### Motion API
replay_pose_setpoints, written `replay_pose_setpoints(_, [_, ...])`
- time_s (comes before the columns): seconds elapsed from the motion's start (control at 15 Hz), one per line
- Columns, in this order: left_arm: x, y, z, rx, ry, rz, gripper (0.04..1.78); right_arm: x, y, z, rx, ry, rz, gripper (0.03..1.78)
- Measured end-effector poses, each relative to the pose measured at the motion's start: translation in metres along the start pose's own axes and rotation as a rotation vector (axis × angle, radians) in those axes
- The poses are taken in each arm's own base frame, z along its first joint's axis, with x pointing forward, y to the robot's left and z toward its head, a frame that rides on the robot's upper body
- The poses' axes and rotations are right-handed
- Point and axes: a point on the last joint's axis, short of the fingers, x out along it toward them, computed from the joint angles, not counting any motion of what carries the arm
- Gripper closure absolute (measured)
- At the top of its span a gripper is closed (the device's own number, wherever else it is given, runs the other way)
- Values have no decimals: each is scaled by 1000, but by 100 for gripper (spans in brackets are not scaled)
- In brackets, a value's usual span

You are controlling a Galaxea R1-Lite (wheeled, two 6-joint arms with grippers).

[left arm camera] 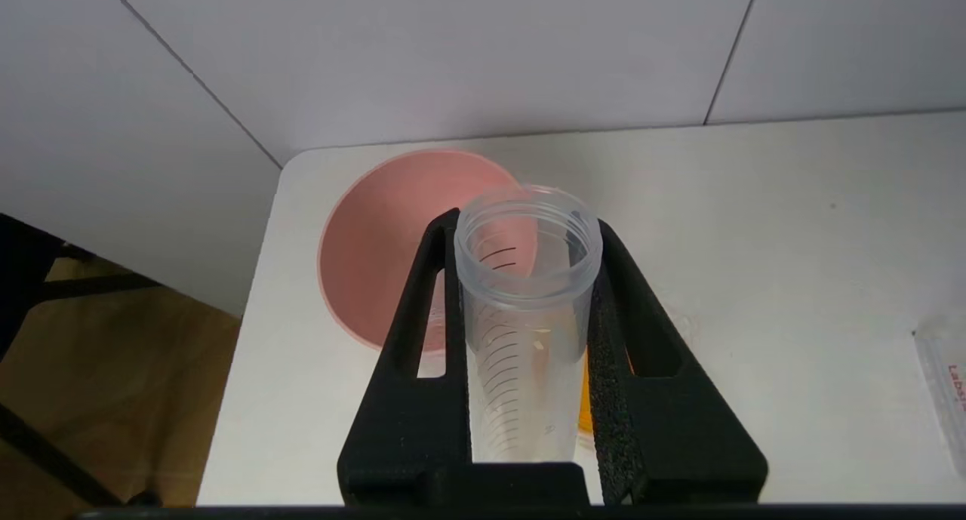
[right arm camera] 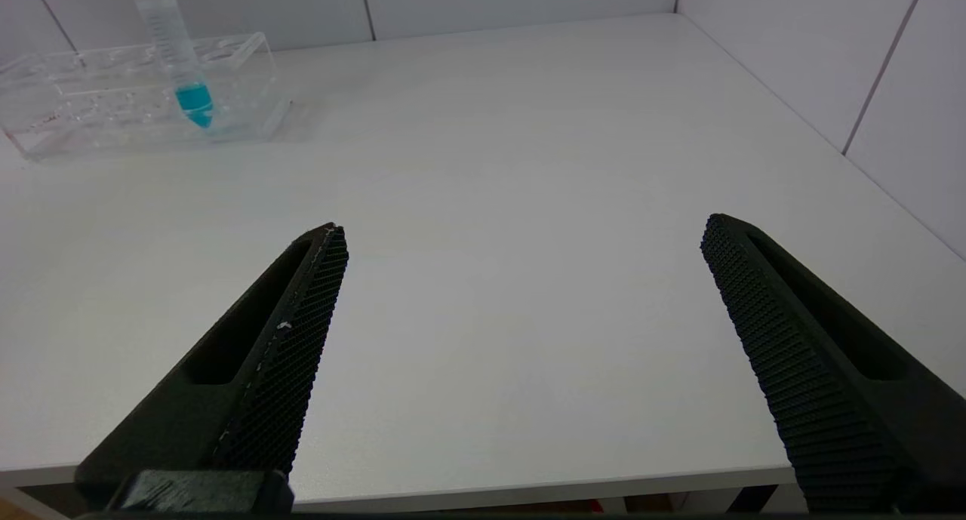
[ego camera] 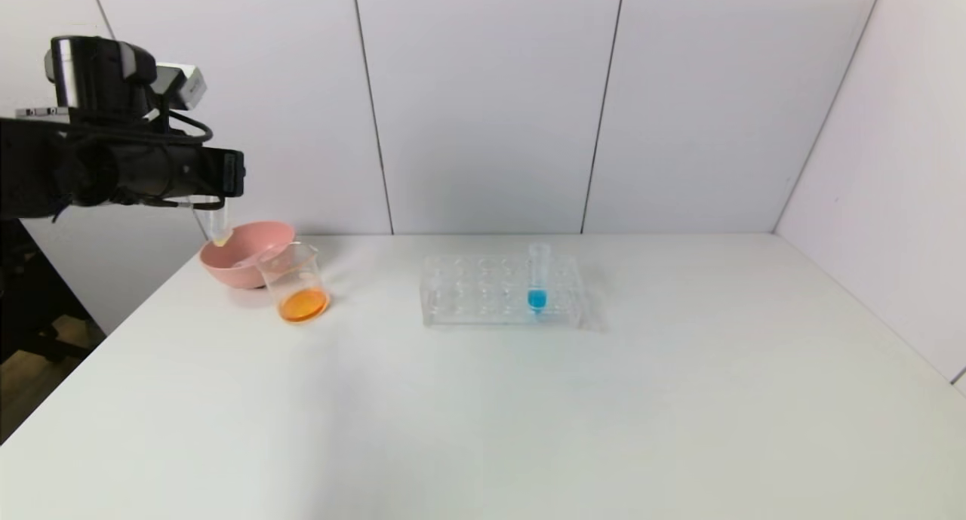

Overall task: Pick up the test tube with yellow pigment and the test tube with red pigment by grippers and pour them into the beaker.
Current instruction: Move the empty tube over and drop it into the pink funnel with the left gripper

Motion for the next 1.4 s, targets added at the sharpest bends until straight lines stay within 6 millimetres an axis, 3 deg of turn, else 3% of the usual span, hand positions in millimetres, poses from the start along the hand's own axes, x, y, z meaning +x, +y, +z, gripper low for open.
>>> replay_pose_setpoints(0.2, [-10, 0, -23, -83, -132, 42, 137, 0, 0, 0, 0, 0, 0, 10])
replay_pose_setpoints(0.4, [-12, 1, -27, -163, -266, 87, 137, 0, 0, 0, 0, 0, 0, 10])
replay_pose_setpoints(0.53, [-4, 5, -32, -168, -266, 100, 137, 0, 0, 0, 0, 0, 0, 10])
replay_pose_setpoints(0.73, [21, 14, -39, -173, -270, 126, 137, 0, 0, 0, 0, 0, 0, 10])
replay_pose_setpoints(1.13, [98, 37, -50, -176, -252, 192, 137, 0, 0, 0, 0, 0, 0, 10])
replay_pose_setpoints(1.4, [131, 51, -58, -174, -221, 225, 137, 0, 0, 0, 0, 0, 0, 10])
